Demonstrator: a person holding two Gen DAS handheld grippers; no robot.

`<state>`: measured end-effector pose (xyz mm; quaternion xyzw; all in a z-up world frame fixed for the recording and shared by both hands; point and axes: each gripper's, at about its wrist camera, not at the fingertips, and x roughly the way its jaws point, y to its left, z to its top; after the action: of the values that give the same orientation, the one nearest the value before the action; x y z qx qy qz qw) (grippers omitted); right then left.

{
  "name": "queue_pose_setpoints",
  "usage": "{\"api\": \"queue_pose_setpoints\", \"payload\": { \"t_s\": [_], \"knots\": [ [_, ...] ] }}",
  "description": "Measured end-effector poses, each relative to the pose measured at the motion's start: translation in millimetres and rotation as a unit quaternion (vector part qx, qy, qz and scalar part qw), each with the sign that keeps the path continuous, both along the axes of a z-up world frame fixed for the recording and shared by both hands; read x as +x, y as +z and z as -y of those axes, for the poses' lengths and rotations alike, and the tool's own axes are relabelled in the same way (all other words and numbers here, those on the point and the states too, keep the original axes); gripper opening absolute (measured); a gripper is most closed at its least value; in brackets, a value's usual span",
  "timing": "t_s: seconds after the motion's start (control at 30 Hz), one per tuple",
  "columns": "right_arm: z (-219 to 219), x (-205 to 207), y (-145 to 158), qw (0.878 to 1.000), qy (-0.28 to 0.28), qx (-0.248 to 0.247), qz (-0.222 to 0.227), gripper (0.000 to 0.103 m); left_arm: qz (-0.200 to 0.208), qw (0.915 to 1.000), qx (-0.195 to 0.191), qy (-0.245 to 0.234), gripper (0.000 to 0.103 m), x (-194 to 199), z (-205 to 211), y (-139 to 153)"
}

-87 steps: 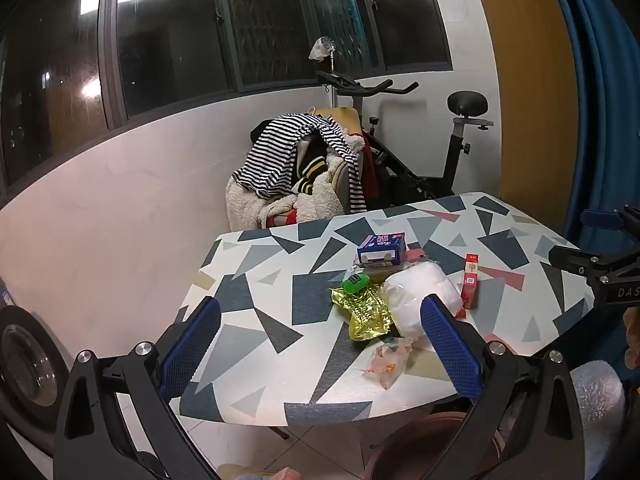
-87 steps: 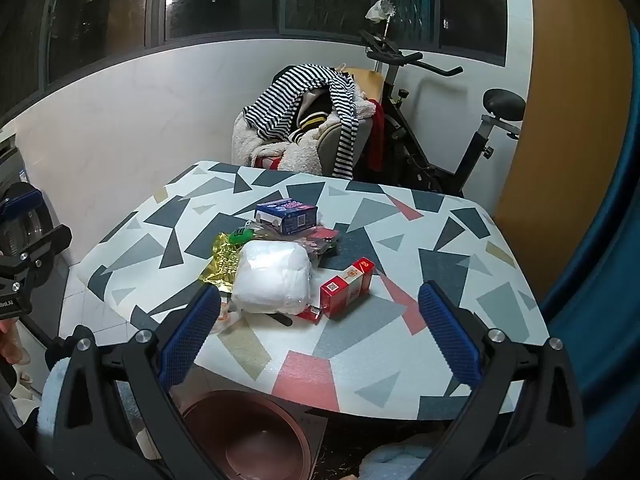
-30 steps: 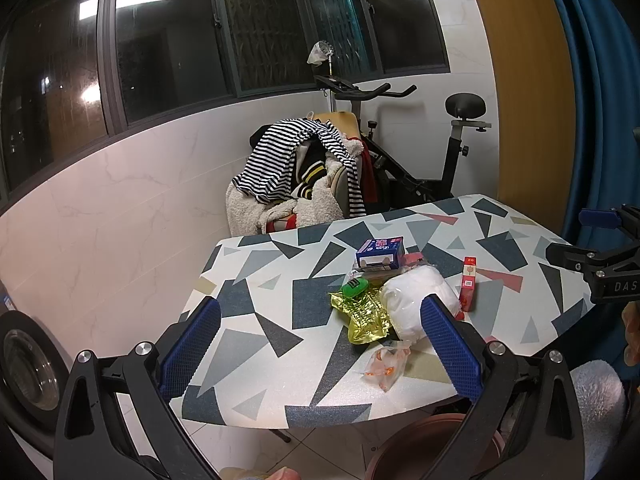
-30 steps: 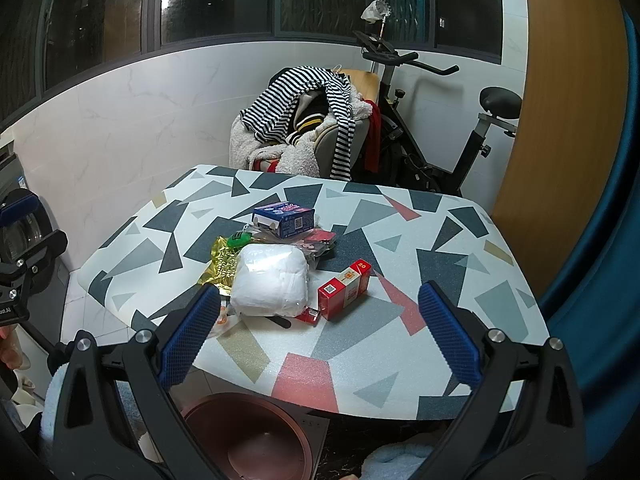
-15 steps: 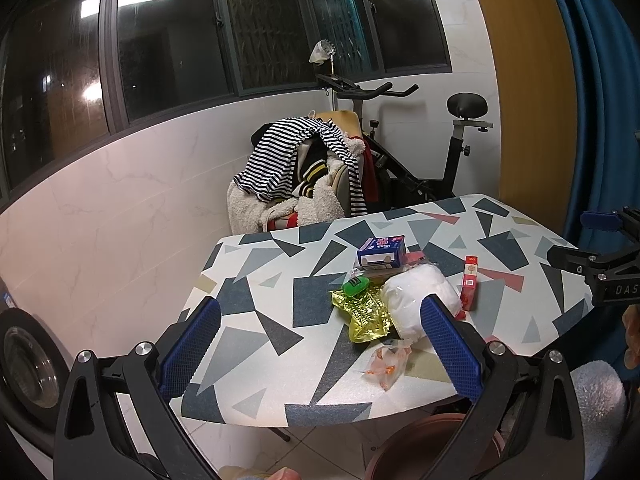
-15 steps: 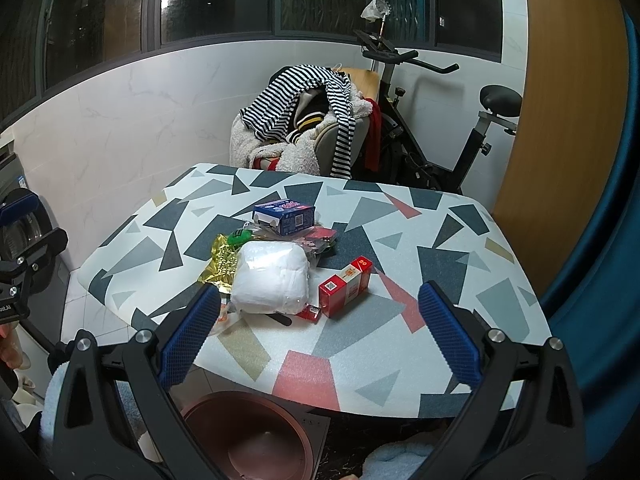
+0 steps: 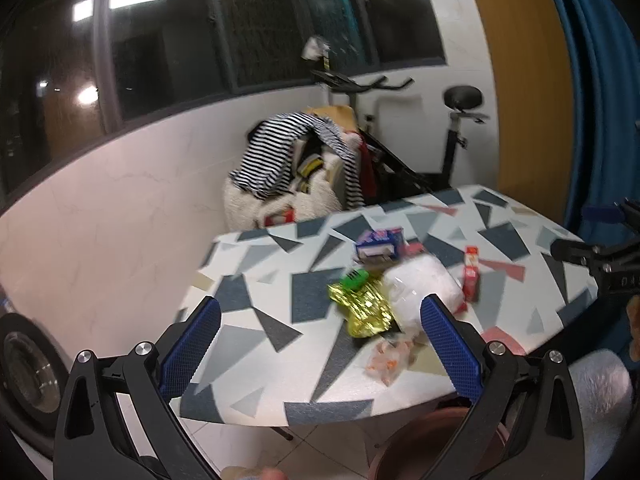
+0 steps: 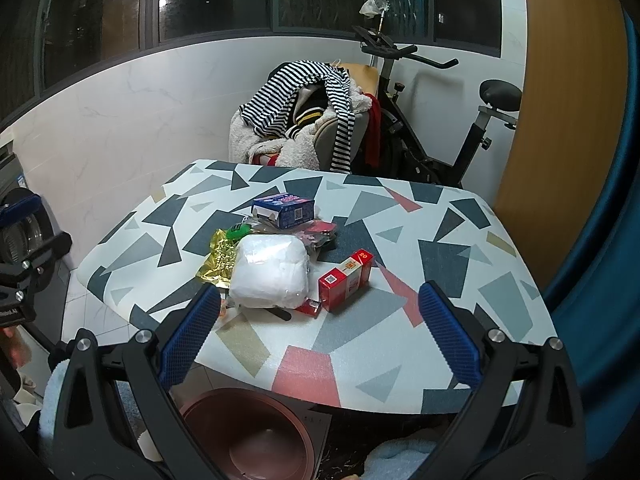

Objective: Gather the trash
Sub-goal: 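Grasp the clear candy wrapper with the left tool while the right tool grasps the red cigarette pack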

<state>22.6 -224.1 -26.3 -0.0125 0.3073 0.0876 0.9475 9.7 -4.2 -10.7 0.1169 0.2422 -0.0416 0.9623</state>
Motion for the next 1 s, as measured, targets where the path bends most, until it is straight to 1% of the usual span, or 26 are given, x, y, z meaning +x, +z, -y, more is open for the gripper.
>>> {"api": "queue_pose_setpoints", "payload": {
  "t_s": [0.1,0.2,0.27,0.4,0.47,0.5,0.53,0.6,0.63,0.67,0.73,0.77,0.8,0.87,0.97,1.0],
  "knots": [
    [1.4,0.8,-4.6,1.0,0.001,0.006,-0.001,0.097,-0.03,0.9993,-0.02,-0.008,0.098,8.1,-5.9,-13.7],
    [1.1,4.0,-13.7,1.0,-0.003,0.003,-0.007,0.097,-0.047,0.9982,-0.037,-0.008,0.098,15.7,-12.5,-27.6],
    [0.5,5.8,-20.8,1.0,-0.005,-0.001,-0.007,0.097,-0.058,0.9975,-0.04,-0.009,0.098,20.7,-14.6,-36.8],
    [8.4,12.0,-37.5,0.999,-0.015,0.021,-0.02,0.097,-0.047,0.9978,-0.045,-0.009,0.098,25.3,-19.8,-54.7],
    [13.3,17.2,-45.9,0.999,-0.018,0.033,-0.025,0.097,-0.051,0.9976,-0.045,-0.014,0.098,28.7,-20.5,-61.2],
    [14.9,19.5,-49.2,0.999,-0.019,0.036,-0.028,0.097,-0.057,0.9971,-0.047,-0.021,0.098,31.6,-20.2,-69.9],
    [16.1,22.1,-53.0,0.998,-0.022,0.038,-0.033,0.097,-0.065,0.9963,-0.051,-0.026,0.098,34.3,-19.9,-75.2],
    [19.0,30.7,-63.7,0.997,-0.022,0.045,-0.055,0.097,-0.093,0.993,-0.062,-0.036,0.098,43.2,-18.7,-88.1],
    [19.5,33.7,-67.7,0.997,-0.026,0.042,-0.061,0.097,-0.111,0.9904,-0.07,-0.043,0.098,49.5,-17.2,-94.9],
    [20.4,38.8,-74.2,0.996,-0.043,0.027,-0.068,0.097,-0.132,0.9871,-0.078,-0.046,0.098,57.8,-15.7,-103.7],
    [21.3,44.6,-80.9,0.996,-0.054,0.016,-0.076,0.097,-0.158,0.9826,-0.089,-0.039,0.098,71.1,-14.0,-116.9],
    [23.5,48.9,-85.7,0.995,-0.057,0.019,-0.082,0.097,-0.164,0.9814,-0.092,-0.038,0.096,75.6,-12.0,-121.5],
    [26.7,52.5,-89.9,0.994,-0.057,0.027,-0.088,0.097,-0.168,0.9802,-0.096,-0.038,0.091,82.1,-10.0,-128.5],
    [33.2,58.3,-96.9,0.993,-0.061,0.044,-0.096,0.097,-0.174,0.979,-0.094,-0.05,0.088,87.3,-2.5,-137.1],
    [39.7,66.6,-105.3,0.991,-0.067,0.051,-0.104,0.097,-0.174,0.9812,-0.044,-0.071,0.088,97.0,20.5,-153.7],
    [41.3,69.7,-108.1,0.991,-0.068,0.051,-0.106,0.097,-0.174,0.9816,-0.021,-0.077,0.088,101.3,28.5,-160.7]
  ]
}}
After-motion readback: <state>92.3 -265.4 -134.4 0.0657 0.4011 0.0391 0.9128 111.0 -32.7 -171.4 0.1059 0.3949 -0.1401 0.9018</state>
